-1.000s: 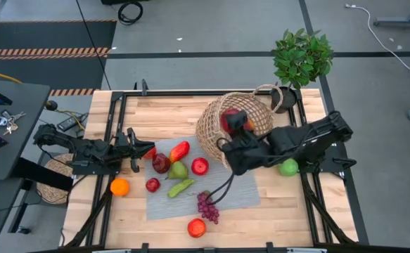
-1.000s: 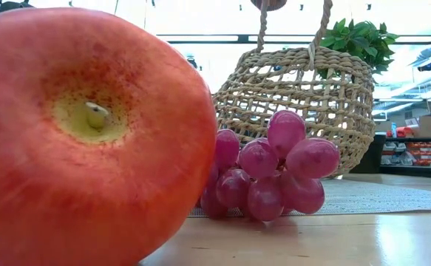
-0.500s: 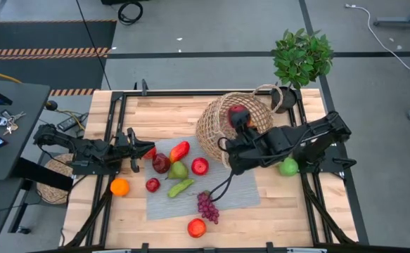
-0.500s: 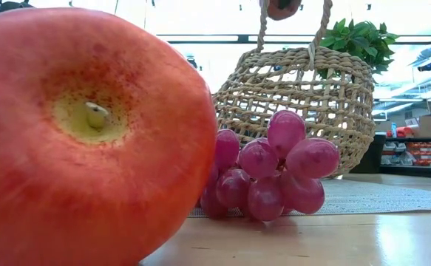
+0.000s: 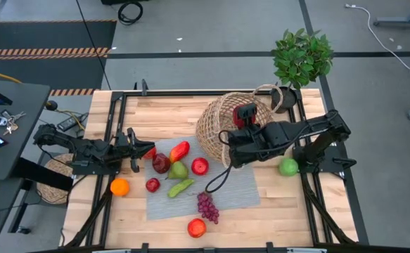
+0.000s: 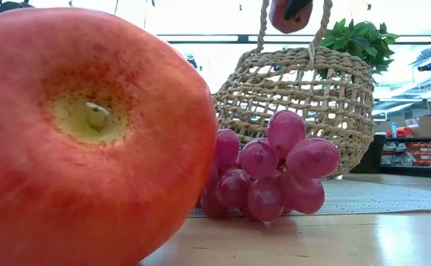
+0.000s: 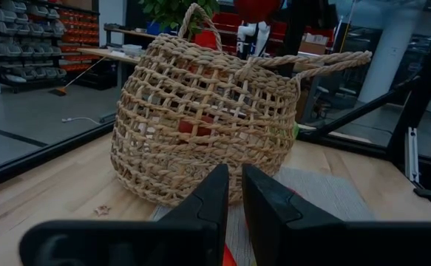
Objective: Build produce basket
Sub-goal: Put the pomegranate into the brown basket
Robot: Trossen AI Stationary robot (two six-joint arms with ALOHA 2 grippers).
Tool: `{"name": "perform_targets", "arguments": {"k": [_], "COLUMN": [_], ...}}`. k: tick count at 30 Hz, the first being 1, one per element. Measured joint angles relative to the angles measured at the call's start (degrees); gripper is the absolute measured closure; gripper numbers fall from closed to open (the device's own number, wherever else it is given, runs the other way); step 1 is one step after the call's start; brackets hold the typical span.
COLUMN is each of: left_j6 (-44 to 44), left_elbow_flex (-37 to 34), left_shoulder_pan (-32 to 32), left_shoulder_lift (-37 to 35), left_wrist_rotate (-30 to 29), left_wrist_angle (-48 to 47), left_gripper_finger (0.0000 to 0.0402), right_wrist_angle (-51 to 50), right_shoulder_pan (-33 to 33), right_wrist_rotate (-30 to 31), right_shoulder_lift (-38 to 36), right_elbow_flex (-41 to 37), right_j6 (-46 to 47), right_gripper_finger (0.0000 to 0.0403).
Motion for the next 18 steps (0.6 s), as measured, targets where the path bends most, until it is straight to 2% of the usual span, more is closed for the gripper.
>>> {"name": "perform_targets", "arguments": {"k": [4, 7, 18], "left_j6": [0.0, 0.0, 0.0], "left_elbow_flex": [0.0, 0.0, 0.0], "left_shoulder_pan": [0.0, 0.0, 0.0], "left_shoulder_lift": [0.0, 0.0, 0.0], "left_wrist_rotate": [0.0, 0.0, 0.0], "left_wrist_angle": [0.0, 0.0, 0.0], "left_gripper_finger": [0.0353, 0.0353, 0.0353], "right_wrist_angle": [0.0, 0.0, -0.1], "right_shoulder_pan": [-0.1, -0.9, -1.6], "right_wrist_rotate": [-0.2, -3.1, -10.1], "right_shoulder_lift": [-0.2, -1.8, -10.5], "right_elbow_flex": [0.0, -0.1, -2.3], "right_j6": [2.4, 5.3, 22.9], "right_gripper_finger": [0.0047, 0.0047, 0.0047]}}
